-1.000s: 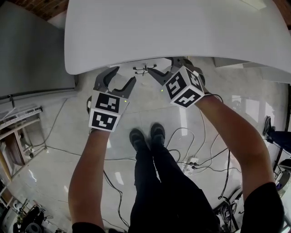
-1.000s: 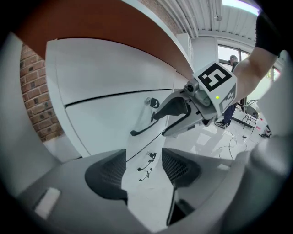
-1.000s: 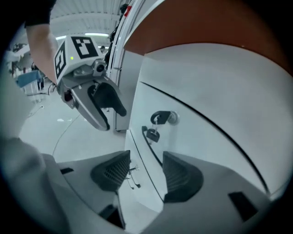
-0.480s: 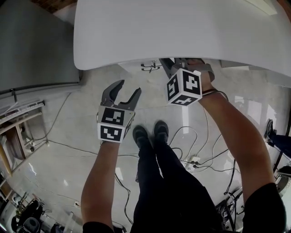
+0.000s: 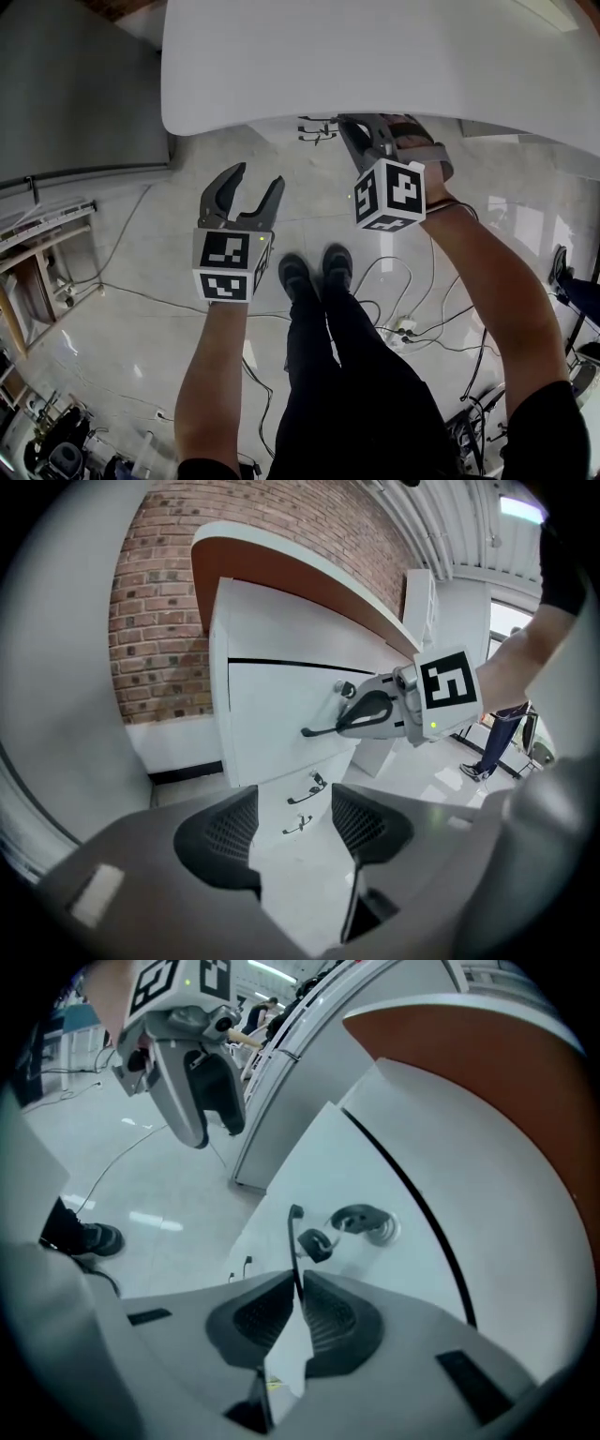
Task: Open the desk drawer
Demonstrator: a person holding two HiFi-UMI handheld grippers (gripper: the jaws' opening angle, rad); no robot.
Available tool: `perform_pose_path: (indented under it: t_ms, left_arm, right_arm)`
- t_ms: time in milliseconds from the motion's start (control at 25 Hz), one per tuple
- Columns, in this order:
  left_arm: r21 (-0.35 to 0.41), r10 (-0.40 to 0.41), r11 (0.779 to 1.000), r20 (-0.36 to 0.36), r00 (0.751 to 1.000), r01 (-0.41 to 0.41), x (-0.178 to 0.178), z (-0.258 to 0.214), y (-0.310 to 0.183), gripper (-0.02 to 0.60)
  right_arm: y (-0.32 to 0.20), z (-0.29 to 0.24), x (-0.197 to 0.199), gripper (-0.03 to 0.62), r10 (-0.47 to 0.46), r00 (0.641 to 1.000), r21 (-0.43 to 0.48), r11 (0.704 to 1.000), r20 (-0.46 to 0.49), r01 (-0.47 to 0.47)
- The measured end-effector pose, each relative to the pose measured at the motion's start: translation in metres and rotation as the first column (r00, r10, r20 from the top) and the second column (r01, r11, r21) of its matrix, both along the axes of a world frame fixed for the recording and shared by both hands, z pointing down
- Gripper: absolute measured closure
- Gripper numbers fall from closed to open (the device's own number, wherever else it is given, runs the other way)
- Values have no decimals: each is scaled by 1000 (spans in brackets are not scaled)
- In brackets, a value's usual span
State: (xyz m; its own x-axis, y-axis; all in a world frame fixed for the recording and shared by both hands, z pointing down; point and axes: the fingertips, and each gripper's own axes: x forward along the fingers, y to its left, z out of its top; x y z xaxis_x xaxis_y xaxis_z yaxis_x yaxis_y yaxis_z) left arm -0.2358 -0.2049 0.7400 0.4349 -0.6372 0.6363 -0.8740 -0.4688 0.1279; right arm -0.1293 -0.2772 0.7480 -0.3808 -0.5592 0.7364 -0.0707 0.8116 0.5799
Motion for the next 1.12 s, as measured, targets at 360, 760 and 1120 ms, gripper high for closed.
perform_pose_path:
  t_ms: [360,760,1120]
  left_arm:
    - [54,-23,998,30,999,21,-18,-18,15,328]
    - [44,-8,999,-21,1000,9,-14,-29,9,328]
    - [95,72,993,11,997,-73,-11,-28,-10,328]
  right_arm:
    - [37,-6,4,557,31,999,-41,999,25,-30]
    - [54,-9,5,557,60,997,-76,996,44,-56]
    - [66,-11,7,557,82,996,-83,993,45,-78]
